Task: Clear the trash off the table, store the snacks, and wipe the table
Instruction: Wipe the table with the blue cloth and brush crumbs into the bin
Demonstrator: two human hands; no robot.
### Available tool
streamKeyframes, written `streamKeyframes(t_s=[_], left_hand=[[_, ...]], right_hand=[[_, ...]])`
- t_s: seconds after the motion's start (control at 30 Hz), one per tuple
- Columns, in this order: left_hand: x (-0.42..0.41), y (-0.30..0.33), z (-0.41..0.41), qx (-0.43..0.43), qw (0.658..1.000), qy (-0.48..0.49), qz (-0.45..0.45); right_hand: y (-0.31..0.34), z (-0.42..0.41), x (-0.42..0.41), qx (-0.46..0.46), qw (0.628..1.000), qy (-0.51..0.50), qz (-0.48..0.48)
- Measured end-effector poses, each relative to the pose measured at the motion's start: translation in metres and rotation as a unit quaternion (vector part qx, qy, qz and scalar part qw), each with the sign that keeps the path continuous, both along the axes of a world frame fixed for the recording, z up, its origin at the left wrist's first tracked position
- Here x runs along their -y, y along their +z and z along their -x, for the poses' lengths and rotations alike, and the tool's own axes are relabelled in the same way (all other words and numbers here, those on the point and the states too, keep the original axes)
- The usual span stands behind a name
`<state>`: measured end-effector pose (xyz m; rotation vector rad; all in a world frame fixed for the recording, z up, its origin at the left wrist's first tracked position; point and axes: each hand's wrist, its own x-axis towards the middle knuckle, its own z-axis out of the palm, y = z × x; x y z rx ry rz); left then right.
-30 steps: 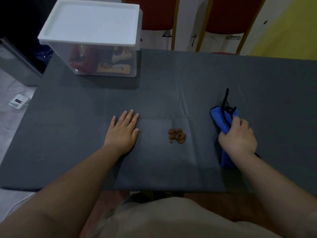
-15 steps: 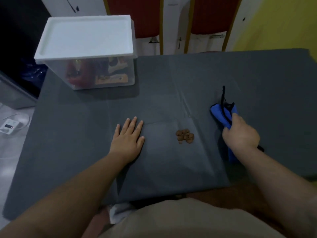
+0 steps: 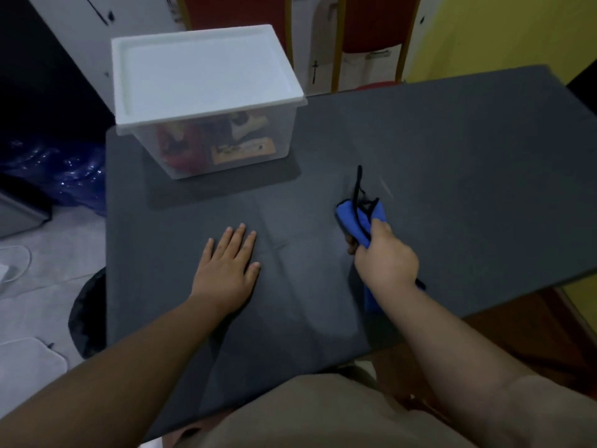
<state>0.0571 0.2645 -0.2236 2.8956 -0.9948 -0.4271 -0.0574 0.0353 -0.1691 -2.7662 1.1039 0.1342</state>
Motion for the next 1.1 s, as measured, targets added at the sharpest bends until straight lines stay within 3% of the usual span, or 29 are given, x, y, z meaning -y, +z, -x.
streamKeyframes(t_s=[0.4,0.5,0.6,0.7,0.9,1.1], left_hand=[[-0.075,0.002,-0.022,0.001,0.995,0.094,0.027],[-0.081,0.003,-0.024,0.001,0.994,0.108,0.034],[-0.081,0.004,-0.024,0.003,0.993,0.115,0.032],[-0.081,0.003,-0.023,0.008,0.993,0.115,0.021],[-0.082,0.002,-0.018,-0.001,0.989,0.145,0.018],[-0.09,0.002,-0.003,0.003,0.981,0.193,0.008]], right_hand=[[0.007,-0.061,-0.126,-0.01,0.989,0.13,-0.072],[0.018,-0.059,-0.111,0.036,0.992,0.076,-0.093],[0.028,-0.052,-0.069,0.077,0.996,-0.007,-0.04],[0.024,-0.052,-0.022,0.066,0.997,-0.028,0.013],[-0.007,-0.091,0.014,0.036,0.994,0.073,0.078],[-0.015,-0.127,-0.038,0.024,0.979,0.197,0.038]])
